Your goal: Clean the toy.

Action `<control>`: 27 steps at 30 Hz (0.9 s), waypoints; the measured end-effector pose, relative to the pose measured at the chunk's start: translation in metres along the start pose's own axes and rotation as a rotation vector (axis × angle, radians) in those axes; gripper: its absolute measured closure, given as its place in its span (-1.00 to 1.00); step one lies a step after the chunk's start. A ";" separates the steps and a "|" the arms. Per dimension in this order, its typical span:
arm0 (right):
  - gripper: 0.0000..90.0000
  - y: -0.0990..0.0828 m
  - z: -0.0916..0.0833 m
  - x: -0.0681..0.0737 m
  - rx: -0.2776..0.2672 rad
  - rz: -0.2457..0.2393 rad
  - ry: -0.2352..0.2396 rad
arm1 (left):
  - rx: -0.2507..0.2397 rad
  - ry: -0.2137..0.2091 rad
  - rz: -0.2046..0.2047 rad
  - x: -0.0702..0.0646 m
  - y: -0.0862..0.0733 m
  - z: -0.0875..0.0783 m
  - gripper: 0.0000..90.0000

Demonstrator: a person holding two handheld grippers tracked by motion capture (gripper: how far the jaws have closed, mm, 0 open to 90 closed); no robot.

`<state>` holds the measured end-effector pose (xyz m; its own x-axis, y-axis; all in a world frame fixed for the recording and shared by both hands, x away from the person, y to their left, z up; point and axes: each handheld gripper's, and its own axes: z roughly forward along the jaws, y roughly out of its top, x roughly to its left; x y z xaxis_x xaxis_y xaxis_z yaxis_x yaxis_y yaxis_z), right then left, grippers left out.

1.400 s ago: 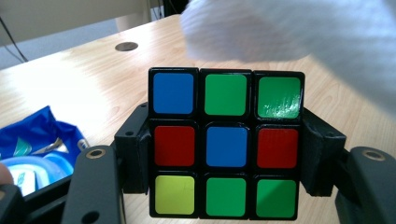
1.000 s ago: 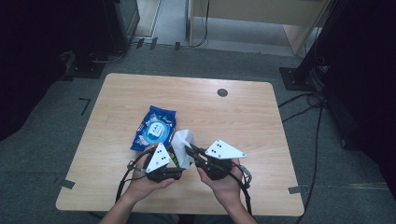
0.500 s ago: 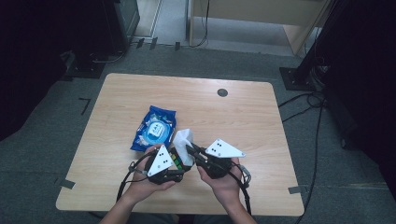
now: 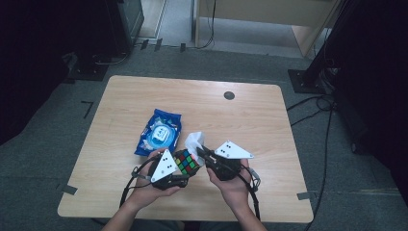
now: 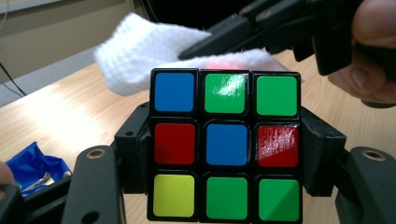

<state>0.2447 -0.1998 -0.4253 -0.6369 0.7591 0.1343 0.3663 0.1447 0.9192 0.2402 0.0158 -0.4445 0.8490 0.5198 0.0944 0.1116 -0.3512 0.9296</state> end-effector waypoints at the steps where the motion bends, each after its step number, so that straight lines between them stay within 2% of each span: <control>1: 0.91 -0.001 0.000 -0.001 0.004 0.001 -0.003 | -0.004 0.002 -0.003 0.001 0.000 -0.001 -0.25; 8: 0.92 -0.004 0.002 -0.005 0.021 0.005 -0.014 | -0.015 0.019 -0.017 0.007 0.001 -0.006 -0.25; 17: 0.92 0.000 -0.003 0.003 0.011 0.000 0.019 | -0.017 0.051 -0.040 0.017 0.000 -0.011 -0.25; 24: 0.93 0.010 -0.010 0.020 -0.040 -0.040 0.078 | -0.005 0.037 -0.023 0.009 0.000 -0.005 -0.25; 27: 0.93 0.013 -0.013 0.024 -0.058 -0.055 0.083 | -0.004 0.023 -0.012 0.005 0.001 -0.003 -0.25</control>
<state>0.2252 -0.1878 -0.4055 -0.7097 0.6957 0.1112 0.2912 0.1459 0.9455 0.2429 0.0200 -0.4425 0.8356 0.5417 0.0915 0.1194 -0.3416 0.9323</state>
